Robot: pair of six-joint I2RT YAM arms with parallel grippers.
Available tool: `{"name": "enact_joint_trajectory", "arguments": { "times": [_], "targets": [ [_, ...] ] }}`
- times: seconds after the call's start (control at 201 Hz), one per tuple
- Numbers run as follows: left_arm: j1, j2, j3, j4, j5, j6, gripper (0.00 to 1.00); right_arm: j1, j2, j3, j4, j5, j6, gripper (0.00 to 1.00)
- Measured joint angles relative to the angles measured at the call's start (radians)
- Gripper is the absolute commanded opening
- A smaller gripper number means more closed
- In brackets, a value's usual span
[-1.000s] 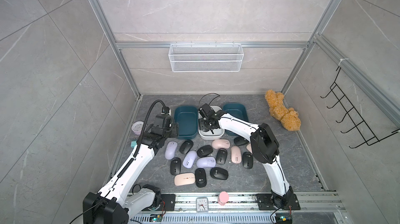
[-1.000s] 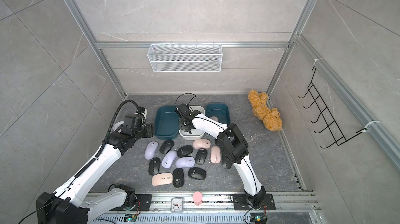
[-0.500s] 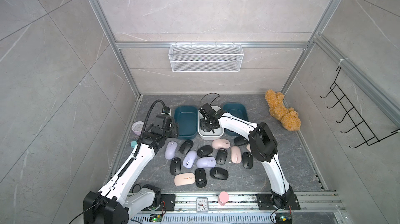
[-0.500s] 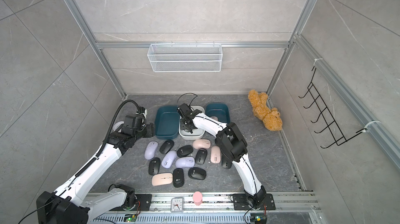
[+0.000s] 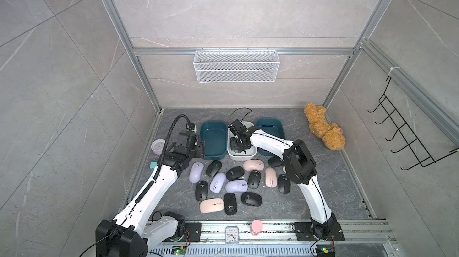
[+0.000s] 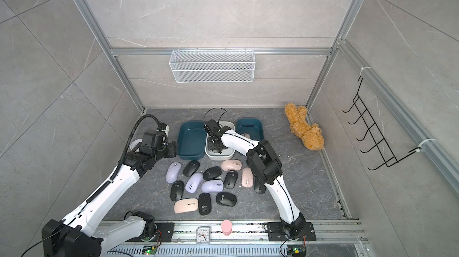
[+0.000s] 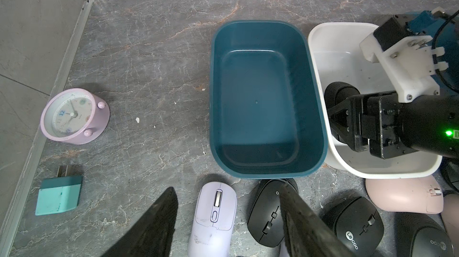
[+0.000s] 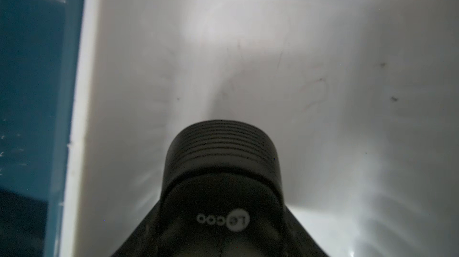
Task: Place the mice by color into the storage box
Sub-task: Place the mouse in the storage box.
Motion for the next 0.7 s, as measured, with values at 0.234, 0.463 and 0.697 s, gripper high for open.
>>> {"name": "enact_joint_trajectory", "arguments": {
  "times": [0.234, 0.463, 0.697],
  "targets": [
    [0.0, 0.0, 0.0, 0.0, 0.0, 0.0, 0.68, -0.009, 0.018, 0.018, -0.006, -0.013, 0.014, 0.7],
    [0.0, 0.0, 0.0, 0.0, 0.0, 0.0, 0.68, -0.017, 0.018, 0.021, -0.006, -0.019, 0.018, 0.72],
    [0.0, 0.0, 0.0, 0.0, -0.006, 0.001, 0.68, -0.016, -0.009, 0.018, -0.006, -0.018, 0.016, 0.71]
  ]
}}
